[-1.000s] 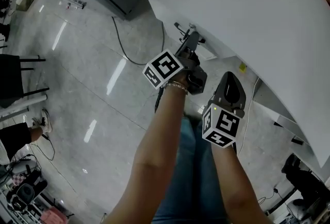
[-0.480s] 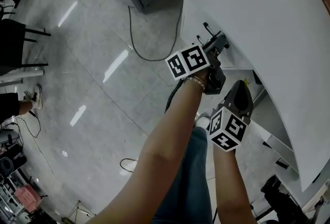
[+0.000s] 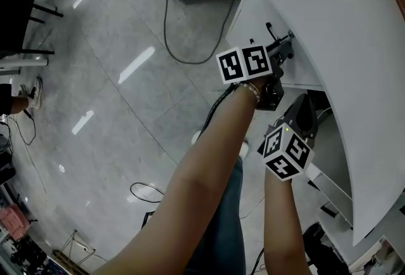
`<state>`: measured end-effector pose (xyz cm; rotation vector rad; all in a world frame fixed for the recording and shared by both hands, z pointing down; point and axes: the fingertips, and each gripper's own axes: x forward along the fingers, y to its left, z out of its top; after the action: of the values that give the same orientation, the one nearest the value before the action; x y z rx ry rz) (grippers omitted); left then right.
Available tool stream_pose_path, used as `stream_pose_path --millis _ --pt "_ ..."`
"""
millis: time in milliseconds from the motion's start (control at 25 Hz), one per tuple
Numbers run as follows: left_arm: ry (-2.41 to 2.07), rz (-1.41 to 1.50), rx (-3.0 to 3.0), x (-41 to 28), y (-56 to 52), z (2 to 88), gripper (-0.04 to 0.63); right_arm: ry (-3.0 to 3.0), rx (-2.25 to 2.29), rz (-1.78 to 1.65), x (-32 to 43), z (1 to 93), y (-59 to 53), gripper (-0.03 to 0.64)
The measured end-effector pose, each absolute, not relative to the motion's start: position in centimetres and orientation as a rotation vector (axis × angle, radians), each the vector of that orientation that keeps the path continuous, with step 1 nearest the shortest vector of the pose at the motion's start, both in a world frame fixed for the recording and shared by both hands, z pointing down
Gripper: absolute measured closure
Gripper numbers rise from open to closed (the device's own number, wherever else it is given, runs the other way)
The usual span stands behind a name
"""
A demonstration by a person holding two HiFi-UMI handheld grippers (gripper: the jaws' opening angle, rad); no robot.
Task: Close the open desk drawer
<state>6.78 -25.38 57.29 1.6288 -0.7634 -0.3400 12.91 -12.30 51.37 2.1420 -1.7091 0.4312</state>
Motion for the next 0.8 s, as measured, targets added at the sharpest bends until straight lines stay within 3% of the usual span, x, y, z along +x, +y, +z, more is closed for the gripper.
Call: stream_pose_path --millis 800 --pt "-0.822 -0.383 1.533 3.5 -22.2 56.7 0.464 -1.810 2.060 0.405 11.4 49.9 -11.4 0.620"
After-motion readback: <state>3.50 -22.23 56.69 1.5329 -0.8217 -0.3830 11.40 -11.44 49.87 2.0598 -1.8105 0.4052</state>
